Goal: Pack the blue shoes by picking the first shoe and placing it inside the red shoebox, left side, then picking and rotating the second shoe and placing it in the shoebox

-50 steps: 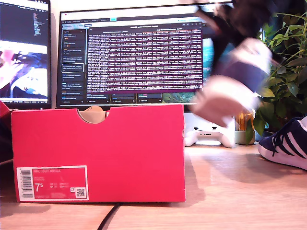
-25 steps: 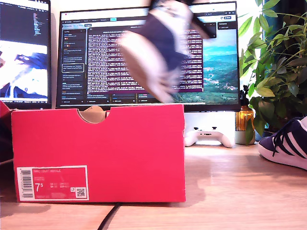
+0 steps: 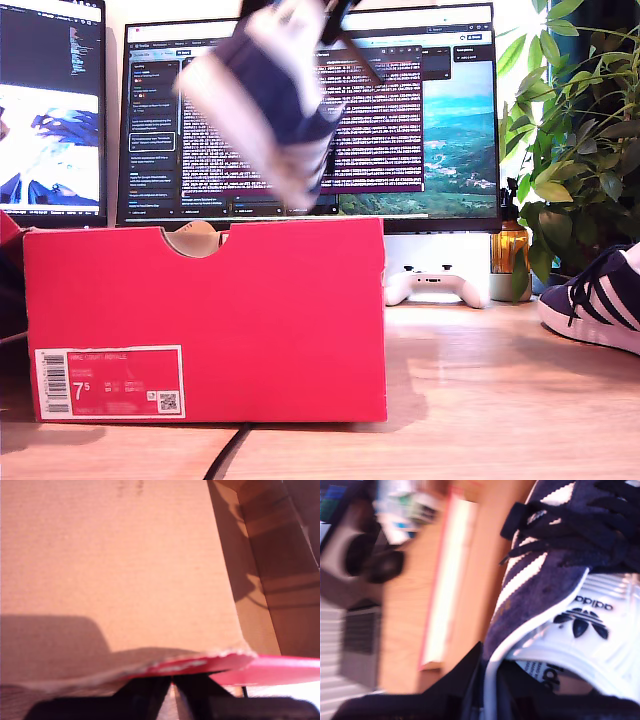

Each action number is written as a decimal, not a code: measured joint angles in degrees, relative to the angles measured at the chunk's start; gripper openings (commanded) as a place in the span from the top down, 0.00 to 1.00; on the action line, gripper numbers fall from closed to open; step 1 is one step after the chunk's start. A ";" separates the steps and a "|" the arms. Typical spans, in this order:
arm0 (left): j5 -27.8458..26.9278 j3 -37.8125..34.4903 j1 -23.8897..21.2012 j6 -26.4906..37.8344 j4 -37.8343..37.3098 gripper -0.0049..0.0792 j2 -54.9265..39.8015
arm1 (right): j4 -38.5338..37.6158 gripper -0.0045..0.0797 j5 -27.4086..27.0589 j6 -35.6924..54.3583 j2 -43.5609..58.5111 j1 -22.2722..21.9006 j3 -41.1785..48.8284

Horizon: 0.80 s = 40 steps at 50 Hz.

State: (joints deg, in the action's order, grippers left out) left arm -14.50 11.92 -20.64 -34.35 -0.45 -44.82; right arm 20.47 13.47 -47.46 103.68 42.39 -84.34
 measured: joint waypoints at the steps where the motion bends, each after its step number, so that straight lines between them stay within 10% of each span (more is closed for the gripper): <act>1: 0.00 0.00 0.00 0.00 0.00 0.96 0.00 | -0.17 0.96 -0.13 0.00 0.26 0.07 0.00; 31: 0.00 0.00 0.00 0.00 -0.35 0.96 0.00 | -2.84 0.96 -1.90 -2.03 9.46 2.80 0.00; 40: 0.00 0.00 0.00 0.00 -0.42 0.96 0.00 | -3.13 0.57 -1.55 -2.05 9.70 2.69 0.00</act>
State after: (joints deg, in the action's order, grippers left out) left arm -14.50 11.92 -20.64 -34.35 -0.86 -44.82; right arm 17.34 11.92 -49.52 113.38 45.08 -84.34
